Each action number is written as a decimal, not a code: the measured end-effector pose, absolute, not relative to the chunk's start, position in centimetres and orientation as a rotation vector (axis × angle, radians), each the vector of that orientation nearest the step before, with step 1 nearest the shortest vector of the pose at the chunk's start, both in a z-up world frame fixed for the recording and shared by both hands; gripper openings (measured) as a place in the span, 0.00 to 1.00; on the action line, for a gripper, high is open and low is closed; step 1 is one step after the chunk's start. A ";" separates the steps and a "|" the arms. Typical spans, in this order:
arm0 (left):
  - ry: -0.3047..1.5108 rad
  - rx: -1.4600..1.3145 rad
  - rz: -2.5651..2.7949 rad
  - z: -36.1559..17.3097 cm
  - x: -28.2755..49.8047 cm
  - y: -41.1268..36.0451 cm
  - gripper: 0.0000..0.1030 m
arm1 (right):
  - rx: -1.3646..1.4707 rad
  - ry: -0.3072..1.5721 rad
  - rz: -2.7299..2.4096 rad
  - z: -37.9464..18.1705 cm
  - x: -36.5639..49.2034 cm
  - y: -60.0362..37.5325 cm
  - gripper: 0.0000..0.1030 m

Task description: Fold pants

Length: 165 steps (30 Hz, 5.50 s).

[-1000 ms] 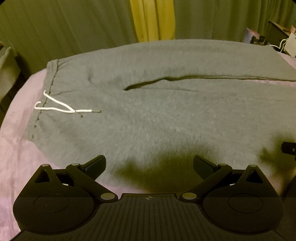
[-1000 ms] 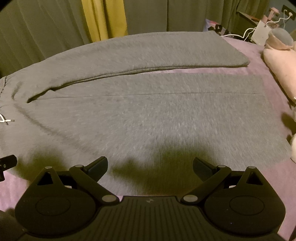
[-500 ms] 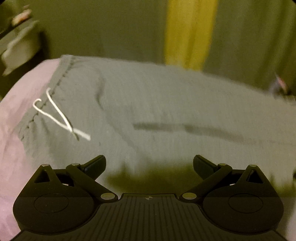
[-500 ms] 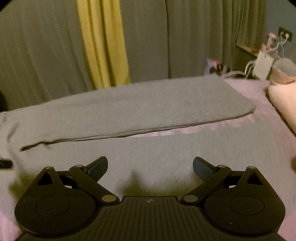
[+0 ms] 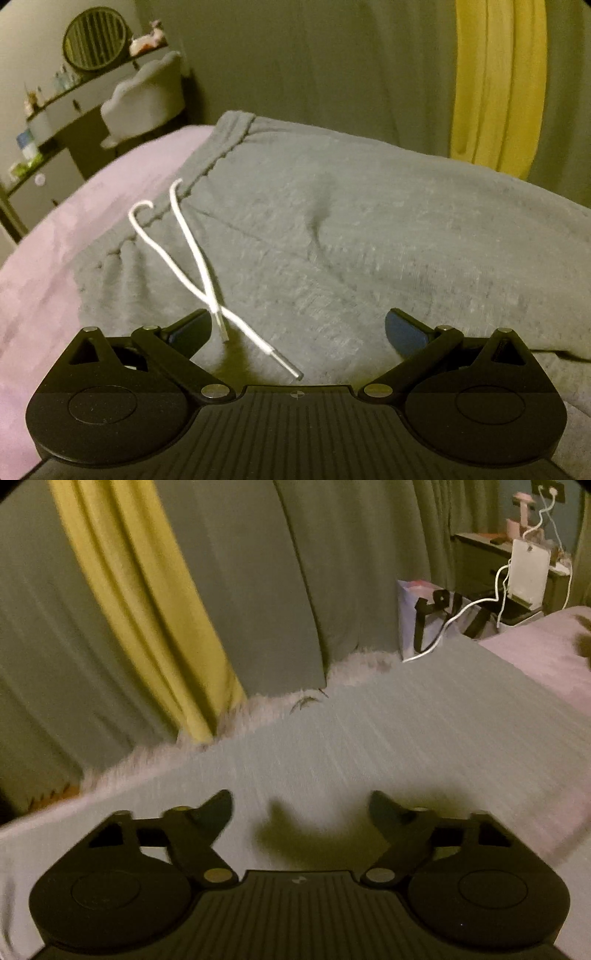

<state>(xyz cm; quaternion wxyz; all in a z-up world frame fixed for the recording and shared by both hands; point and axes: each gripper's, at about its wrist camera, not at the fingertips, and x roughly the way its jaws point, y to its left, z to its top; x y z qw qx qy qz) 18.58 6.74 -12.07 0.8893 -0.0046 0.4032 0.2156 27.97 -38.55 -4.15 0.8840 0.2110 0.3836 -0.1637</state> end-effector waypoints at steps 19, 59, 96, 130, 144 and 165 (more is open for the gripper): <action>0.810 -0.097 0.397 -13.2 19.3 7.8 1.00 | 0.320 0.910 -0.684 -9.7 41.8 -38.4 0.12; 0.798 -0.044 0.390 -12.4 18.3 6.7 1.00 | 0.381 0.742 -0.561 -8.3 17.2 -39.9 0.12; 0.969 -0.469 0.136 -7.8 33.4 15.8 0.16 | 0.569 0.742 -0.528 -9.4 4.0 -42.1 0.09; 0.892 -0.508 0.282 -12.2 7.6 20.3 0.59 | 0.731 0.849 -0.512 -9.0 -3.9 -46.9 0.46; 0.911 -0.556 0.279 -12.0 6.7 21.5 0.50 | -0.063 0.912 -0.551 -6.6 1.5 -39.1 0.83; 0.903 -0.602 0.269 -12.0 6.5 21.9 0.48 | 0.918 0.561 -0.697 -10.3 -10.3 -55.2 0.05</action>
